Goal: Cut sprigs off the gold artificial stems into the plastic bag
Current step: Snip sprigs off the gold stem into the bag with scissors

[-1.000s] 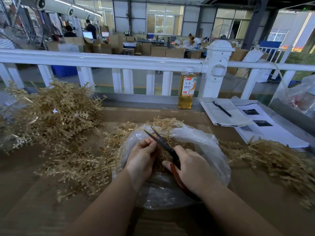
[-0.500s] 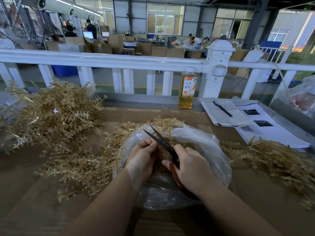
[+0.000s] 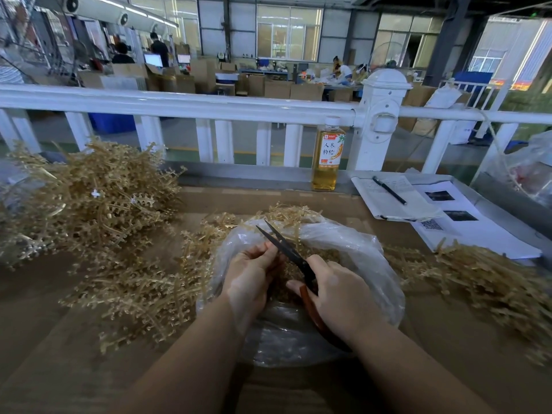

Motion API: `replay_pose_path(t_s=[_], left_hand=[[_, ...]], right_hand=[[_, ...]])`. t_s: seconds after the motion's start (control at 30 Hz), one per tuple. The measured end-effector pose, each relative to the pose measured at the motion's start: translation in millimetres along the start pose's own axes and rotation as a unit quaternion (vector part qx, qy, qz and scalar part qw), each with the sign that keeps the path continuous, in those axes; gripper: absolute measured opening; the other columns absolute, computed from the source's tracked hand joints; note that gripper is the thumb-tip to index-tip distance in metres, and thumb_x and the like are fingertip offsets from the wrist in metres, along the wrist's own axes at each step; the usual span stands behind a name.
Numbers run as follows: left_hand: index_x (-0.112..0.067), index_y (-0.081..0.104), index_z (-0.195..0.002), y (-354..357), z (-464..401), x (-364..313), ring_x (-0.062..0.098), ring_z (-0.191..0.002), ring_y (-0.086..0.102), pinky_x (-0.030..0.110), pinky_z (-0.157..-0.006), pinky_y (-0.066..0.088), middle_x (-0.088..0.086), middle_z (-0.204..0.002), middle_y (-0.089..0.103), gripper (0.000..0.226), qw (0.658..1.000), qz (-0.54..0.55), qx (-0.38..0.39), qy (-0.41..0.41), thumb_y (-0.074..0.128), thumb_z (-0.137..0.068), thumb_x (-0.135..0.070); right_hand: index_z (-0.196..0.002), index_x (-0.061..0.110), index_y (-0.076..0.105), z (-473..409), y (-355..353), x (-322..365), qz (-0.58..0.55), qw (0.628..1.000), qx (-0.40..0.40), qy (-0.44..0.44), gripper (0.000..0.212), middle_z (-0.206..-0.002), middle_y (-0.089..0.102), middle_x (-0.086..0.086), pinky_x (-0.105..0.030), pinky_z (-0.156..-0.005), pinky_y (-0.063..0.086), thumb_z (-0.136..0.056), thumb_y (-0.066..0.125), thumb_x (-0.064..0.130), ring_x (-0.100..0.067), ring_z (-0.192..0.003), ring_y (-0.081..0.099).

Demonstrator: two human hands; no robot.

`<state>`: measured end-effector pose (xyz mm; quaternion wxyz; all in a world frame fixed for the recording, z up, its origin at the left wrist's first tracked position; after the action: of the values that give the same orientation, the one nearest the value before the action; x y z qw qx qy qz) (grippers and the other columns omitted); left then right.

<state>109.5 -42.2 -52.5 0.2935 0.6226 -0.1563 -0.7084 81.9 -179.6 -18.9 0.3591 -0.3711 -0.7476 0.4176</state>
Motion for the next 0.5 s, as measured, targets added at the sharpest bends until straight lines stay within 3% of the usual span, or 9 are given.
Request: replay_pose_path(t_s=[0.37,0.5], left_hand=[[-0.009,0.057,-0.072,-2.7,-1.3,1.0,0.013,-0.062,0.065,0.021,-0.056,0.054,0.003,-0.065,0.065,0.02,1.0,0.022,-0.012,-0.01,0.055,-0.088,0.003],[-0.01,0.053,-0.071,1.2,1.8,-0.3,0.014,-0.066,0.063,0.024,-0.065,0.054,0.004,-0.069,0.062,0.025,1.0,0.016,-0.006,-0.004,0.052,-0.089,0.007]], right_hand=[[-0.101,0.025,0.046,-3.5,-2.6,2.7,0.01,1.0,0.027,0.002,0.039,-0.08,0.051,0.006,-0.023,-0.064,0.038,-0.092,0.039,0.062,-0.017,-0.08,0.06],[-0.102,0.025,0.047,-2.4,-6.0,1.5,0.032,0.999,0.015,0.0,0.04,-0.08,0.053,0.005,-0.023,-0.062,0.037,-0.092,0.039,0.063,-0.015,-0.077,0.058]])
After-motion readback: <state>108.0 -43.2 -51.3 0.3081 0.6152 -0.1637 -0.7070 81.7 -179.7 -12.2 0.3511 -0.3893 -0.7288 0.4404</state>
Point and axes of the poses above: each hand's wrist, its own z-axis away from the middle knuckle, its own y-axis out of the palm, x = y × z, the point moved 6 cm from there along -z, towards the middle knuckle
